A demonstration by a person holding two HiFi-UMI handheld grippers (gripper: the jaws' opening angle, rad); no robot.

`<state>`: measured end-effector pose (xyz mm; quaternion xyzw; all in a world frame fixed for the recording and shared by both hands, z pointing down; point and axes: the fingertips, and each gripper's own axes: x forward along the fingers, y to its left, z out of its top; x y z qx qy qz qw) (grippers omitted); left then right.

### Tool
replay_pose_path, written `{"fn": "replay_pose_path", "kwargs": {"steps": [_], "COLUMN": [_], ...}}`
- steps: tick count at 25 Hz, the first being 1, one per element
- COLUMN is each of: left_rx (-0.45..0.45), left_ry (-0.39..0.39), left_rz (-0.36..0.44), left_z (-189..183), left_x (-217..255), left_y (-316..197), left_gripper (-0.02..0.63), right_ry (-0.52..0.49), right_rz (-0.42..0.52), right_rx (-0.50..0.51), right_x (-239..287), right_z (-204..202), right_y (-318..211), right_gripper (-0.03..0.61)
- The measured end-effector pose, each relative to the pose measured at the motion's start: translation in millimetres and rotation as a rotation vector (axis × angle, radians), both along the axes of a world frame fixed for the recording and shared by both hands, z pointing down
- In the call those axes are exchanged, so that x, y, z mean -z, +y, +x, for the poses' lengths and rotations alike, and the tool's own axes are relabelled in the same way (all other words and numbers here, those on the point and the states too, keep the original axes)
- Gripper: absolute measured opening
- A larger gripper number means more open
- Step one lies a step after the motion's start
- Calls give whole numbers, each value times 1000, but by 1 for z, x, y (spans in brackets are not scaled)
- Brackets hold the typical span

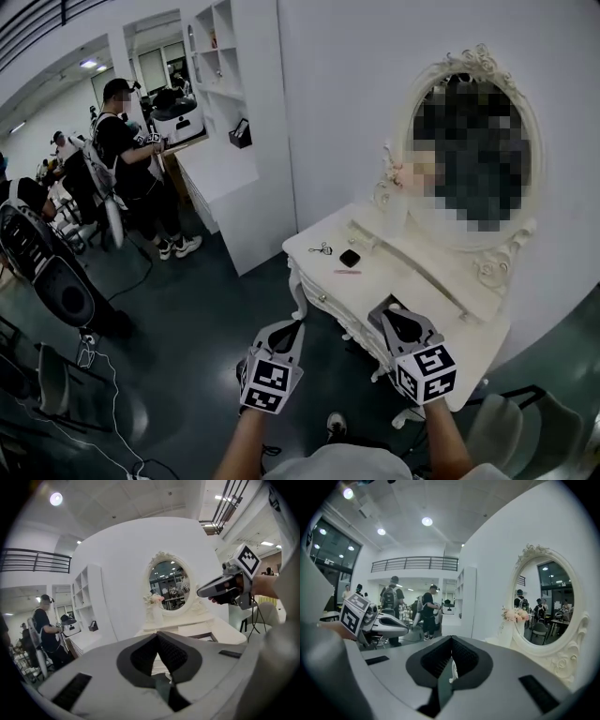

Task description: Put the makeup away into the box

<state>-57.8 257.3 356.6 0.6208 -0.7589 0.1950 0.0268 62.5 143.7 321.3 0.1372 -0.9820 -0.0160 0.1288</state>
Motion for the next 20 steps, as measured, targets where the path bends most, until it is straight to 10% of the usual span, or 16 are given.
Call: {"fn": "replay_pose_path", "kwargs": {"steps": [20], "left_rx": [50], "left_ry": [35], "left_rz": [-63], "left_z": [-82], "left_x": [-28], "left_y": [-127], "left_gripper": [18], "right_ry": [-9], "right_rz": [-99], "right_rx": [83], "right_x": [-17], "right_z": [-87], "right_y": [-121], "right_gripper": [2]}}
